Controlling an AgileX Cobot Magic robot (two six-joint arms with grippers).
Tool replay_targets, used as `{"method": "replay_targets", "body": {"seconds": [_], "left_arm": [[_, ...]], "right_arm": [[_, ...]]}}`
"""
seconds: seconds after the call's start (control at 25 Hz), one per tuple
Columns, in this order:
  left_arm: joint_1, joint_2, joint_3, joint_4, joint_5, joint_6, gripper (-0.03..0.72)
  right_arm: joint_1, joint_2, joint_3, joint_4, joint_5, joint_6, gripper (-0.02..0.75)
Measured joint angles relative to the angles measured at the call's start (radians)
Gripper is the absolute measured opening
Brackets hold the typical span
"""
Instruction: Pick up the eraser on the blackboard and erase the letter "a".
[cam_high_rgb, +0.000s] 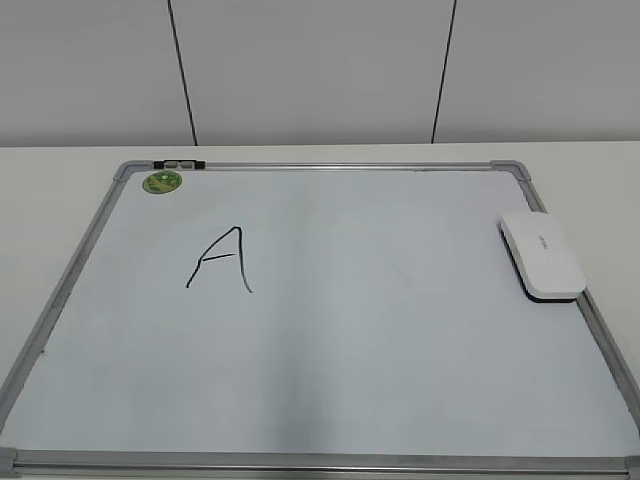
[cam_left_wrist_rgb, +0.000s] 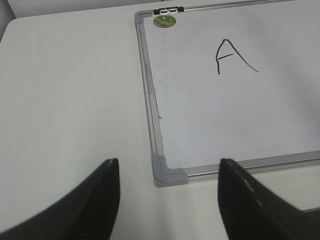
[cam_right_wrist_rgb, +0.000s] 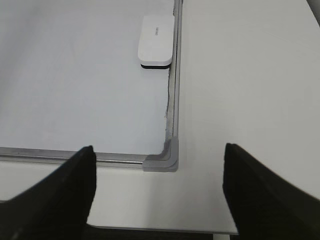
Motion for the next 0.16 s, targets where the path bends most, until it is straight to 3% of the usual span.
{"method": "replay_targets", "body": {"seconds": [0.16], "left_arm": [[0.000, 0.000, 0.000, 0.000, 0.000, 0.000, 0.459]], "right_arm": [[0.000, 0.000, 0.000, 0.000, 0.000, 0.000, 0.587]]}}
